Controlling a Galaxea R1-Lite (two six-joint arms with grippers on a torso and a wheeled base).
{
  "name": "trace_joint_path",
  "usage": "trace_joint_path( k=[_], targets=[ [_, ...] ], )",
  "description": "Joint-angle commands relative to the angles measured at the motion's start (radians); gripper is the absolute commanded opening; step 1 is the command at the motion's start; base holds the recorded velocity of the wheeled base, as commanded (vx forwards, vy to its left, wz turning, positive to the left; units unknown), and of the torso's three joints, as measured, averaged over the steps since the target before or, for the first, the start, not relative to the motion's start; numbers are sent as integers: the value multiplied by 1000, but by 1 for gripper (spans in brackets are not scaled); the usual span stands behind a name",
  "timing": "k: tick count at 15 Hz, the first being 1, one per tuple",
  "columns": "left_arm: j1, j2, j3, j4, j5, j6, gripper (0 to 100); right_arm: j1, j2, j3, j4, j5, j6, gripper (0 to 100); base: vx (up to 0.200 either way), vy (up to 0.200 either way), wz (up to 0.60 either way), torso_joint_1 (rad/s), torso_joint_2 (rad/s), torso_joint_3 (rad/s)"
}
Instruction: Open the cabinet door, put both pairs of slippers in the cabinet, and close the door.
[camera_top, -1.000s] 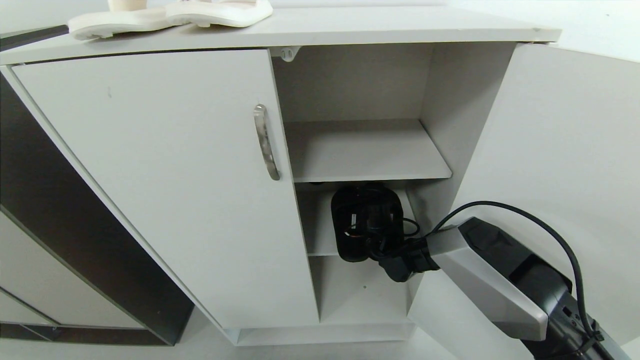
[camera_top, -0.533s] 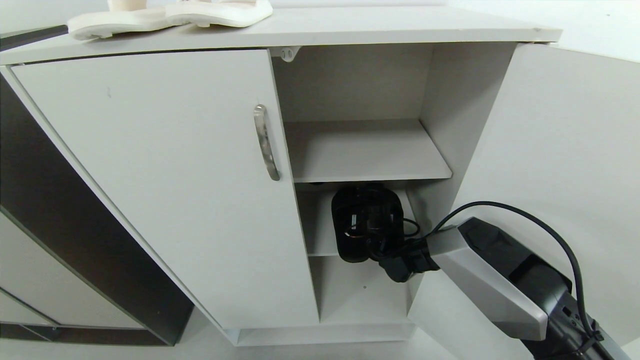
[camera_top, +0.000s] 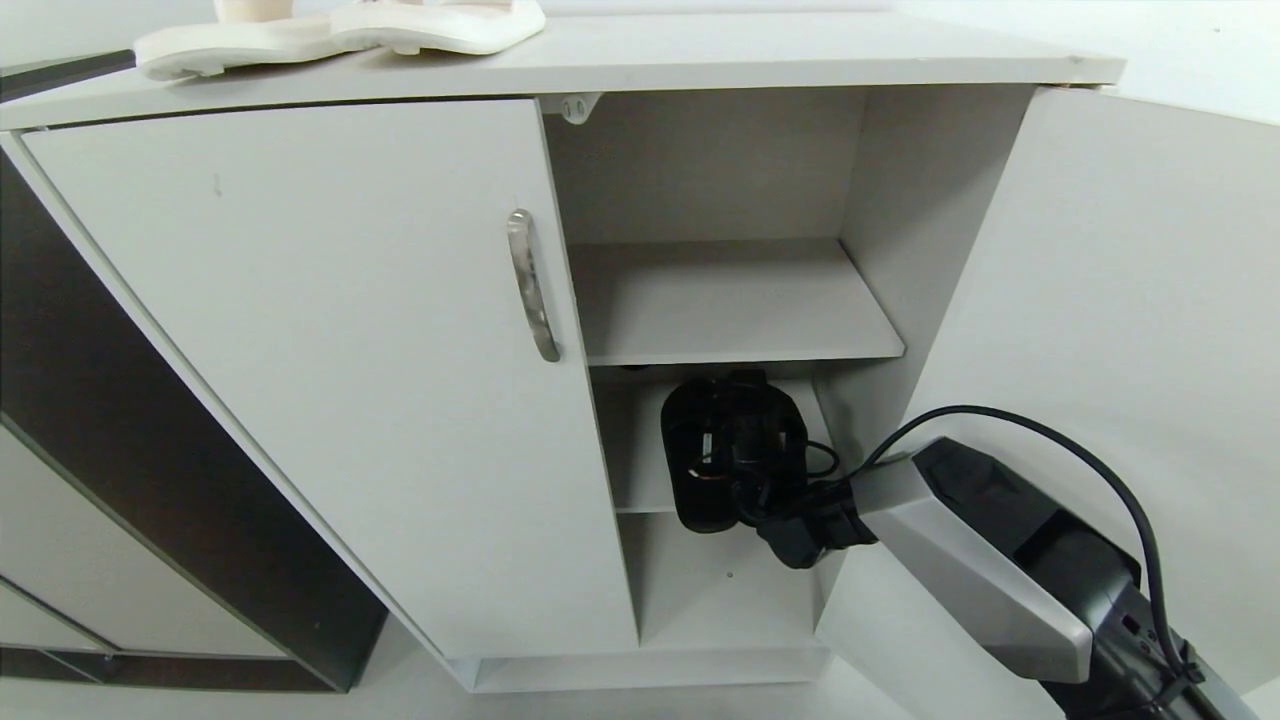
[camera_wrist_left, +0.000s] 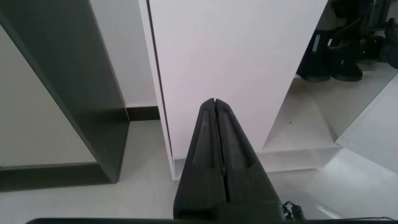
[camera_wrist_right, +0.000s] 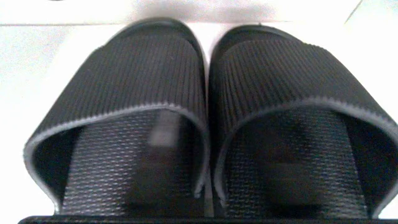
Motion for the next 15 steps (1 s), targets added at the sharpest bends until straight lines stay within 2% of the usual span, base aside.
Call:
trace_joint_path(
  k=[1,6,9,11,13,15],
  targets=[
    [1,2,0,0,0,0,0,3,-8,22,-4,-12,1,100,0,0,0,0,0,0],
    [0,2,0,0,0,0,0,35,-149,256,-117,-44,1,100,0,0,0,0,0,0],
    [0,2,0,0,-2,-2,0,75,-267,513,-268,-47,2,100,0,0,0,0,0,0],
    [1,2,0,0,-2,-2,0,112,-341,669,-320,-47,5,100,0,0,0,0,0,0],
    [1,2,0,0,0,-3,0,146,-379,757,-369,-47,7,100,0,0,0,0,0,0],
    [0,2,0,0,-2,-3,0,174,-382,763,-370,-53,5,100,0,0,0,0,0,0]
  ],
)
